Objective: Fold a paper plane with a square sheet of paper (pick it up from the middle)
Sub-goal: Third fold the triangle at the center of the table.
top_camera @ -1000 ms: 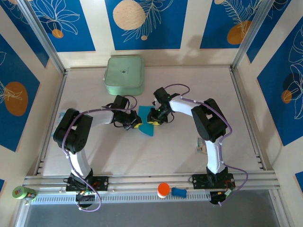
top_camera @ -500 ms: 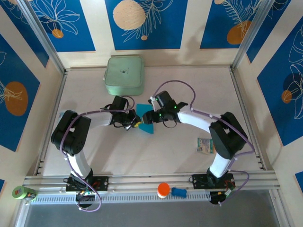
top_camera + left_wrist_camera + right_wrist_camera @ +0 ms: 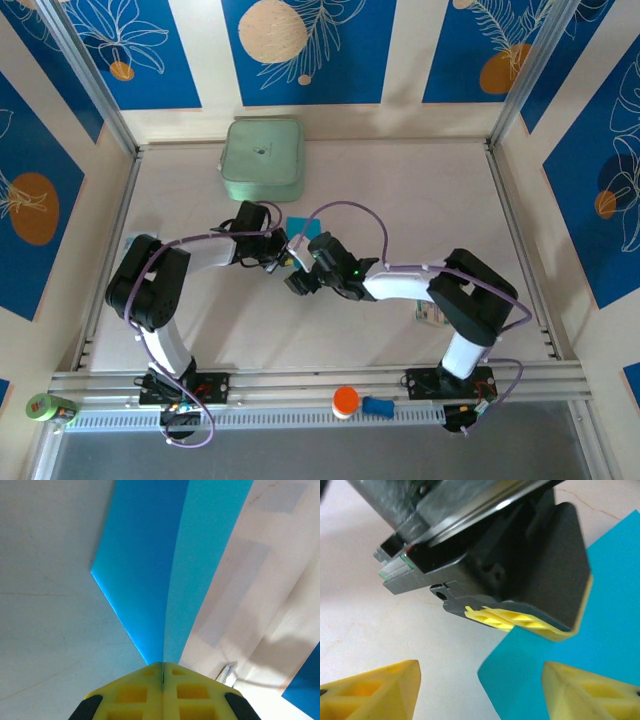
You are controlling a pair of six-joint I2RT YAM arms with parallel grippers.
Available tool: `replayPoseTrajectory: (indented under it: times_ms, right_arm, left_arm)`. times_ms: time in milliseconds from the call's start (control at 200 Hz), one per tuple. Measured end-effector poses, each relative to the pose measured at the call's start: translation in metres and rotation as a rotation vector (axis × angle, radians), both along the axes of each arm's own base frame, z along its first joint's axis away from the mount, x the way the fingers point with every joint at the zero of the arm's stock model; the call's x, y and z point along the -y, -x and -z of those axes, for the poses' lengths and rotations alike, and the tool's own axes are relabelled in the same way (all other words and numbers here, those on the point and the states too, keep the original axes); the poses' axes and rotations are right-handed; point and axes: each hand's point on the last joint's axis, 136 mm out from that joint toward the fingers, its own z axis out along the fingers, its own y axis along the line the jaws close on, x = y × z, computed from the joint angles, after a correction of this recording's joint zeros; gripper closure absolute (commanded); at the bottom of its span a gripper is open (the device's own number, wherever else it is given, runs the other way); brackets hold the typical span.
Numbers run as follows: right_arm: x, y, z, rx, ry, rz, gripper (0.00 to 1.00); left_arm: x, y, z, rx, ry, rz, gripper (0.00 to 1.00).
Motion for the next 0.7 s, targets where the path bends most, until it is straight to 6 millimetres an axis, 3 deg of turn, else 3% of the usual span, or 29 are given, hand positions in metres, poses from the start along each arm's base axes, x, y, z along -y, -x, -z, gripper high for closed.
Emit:
replayPoseTrajectory:
  times_ms: [235,425,560,700]
  right_arm:
    - [0.002,-0.012,0.014,0.092,0.055,0.014,0.51]
    - [0.006,-0.012,0.018,0.121,0.060,0.011,0.71]
    - [0.008,-0.010,0.019,0.121,0.061,0.006,0.83]
    - [0.010,-0.010,0.018,0.098,0.046,0.002,0.87]
  left_arm:
    - [0.000,0.000,0.000,-0.001,-0.001,-0.001,1.00]
    - [0.000,0.000,0.000,-0.007,0.001,-0.005,0.96]
    - [-0.001,0.000,0.001,-0.011,-0.001,-0.010,0.86]
    - [-0.009,0.002,0.002,-0.013,-0.035,-0.029,0.72]
